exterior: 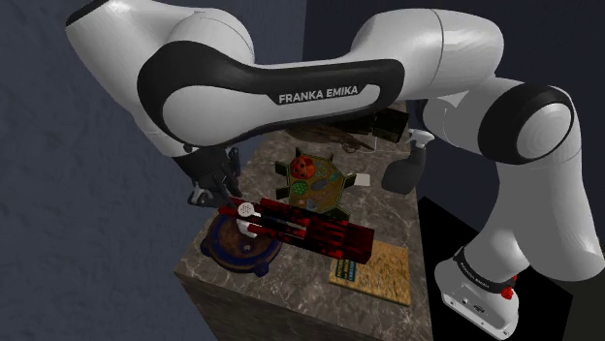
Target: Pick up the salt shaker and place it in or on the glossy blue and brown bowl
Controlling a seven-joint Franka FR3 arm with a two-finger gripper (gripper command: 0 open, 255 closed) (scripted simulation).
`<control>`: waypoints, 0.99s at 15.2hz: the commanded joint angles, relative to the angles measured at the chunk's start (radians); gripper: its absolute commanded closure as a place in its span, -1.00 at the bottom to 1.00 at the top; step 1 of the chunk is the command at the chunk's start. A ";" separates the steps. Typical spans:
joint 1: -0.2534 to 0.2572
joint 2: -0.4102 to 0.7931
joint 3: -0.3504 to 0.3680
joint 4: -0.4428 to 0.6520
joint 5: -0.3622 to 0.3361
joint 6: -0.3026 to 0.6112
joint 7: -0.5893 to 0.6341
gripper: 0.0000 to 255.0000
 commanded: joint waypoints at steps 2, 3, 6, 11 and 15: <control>-0.014 -0.008 0.002 -0.057 0.004 0.047 0.009 1.00; -0.018 -0.010 0.003 -0.075 0.004 0.061 0.012 1.00; -0.029 -0.013 0.003 -0.122 0.005 0.103 0.019 1.00; -0.034 -0.013 0.003 -0.148 0.005 0.128 0.023 1.00; -0.034 -0.013 0.003 -0.148 0.005 0.128 0.023 1.00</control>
